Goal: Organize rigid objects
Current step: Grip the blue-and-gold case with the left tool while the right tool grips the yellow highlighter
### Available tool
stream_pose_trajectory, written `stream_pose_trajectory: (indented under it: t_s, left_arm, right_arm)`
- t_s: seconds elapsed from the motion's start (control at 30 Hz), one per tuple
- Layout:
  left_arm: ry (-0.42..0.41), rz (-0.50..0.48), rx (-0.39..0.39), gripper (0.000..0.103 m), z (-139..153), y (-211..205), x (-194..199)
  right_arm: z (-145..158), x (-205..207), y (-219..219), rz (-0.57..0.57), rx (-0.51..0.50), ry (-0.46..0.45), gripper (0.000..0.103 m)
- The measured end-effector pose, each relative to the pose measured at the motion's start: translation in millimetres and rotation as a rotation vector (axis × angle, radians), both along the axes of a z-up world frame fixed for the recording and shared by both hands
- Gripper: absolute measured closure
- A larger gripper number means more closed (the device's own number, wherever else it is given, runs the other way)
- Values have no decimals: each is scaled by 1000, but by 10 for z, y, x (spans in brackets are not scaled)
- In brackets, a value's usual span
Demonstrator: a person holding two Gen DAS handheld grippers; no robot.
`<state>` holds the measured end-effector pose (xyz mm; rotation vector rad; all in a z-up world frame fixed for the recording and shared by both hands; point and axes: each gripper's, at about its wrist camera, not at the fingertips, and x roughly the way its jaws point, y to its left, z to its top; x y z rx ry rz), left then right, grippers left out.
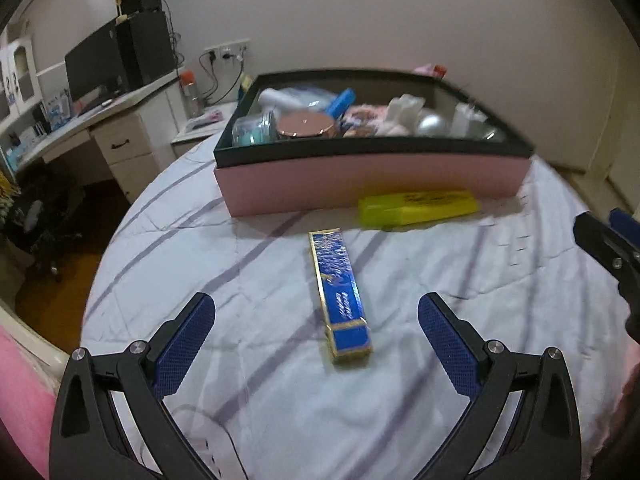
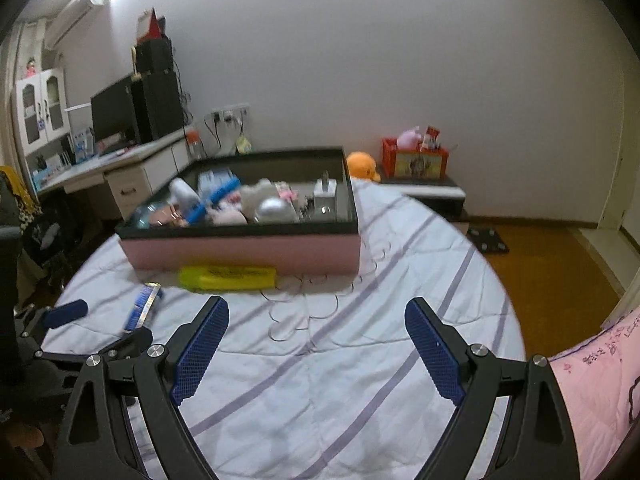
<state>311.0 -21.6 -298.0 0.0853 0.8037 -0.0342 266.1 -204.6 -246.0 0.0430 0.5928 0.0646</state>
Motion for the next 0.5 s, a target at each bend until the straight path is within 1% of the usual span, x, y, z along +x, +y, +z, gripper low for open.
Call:
stream_pose_trajectory:
  t_s: [0.03,0.1,0.17,0.2,0.23,0.27,0.33,0.4,0.5]
  left_arm:
    - [4,-5,-3,3,-4,-5,37]
    - [24,-21,-27,9,-29,-3,123]
    - [55,-29,-39,30,-69,8,197]
    - [65,-34,-41,36,-84,7,222]
    - [71,-51,-46,47,-101,-6,237]
    - [65,-65,-57,60,-94,-11,235]
    - [50,-88,-91,78,-59,15,205]
    - [38,-90,-115,82,-33,79,161]
    - [27,-79,-113,82,-3,154,90]
  right_arm:
    - [-39,51,-3,-1,0,13,12]
    - [-98,165,-16,-3,2,35,12]
    - [-143,261,-4,-3,-2,61,12]
    - [-157,300,4,0,1,67,12]
    - [-167,337,18,4,4,74,12]
    - [-177,377,40,10,3,88,12]
    - [-193,441,91,22,2,105,12]
    - [-212,506,166,40,-4,125,12]
    - [-233,590,290,66,4,149,12]
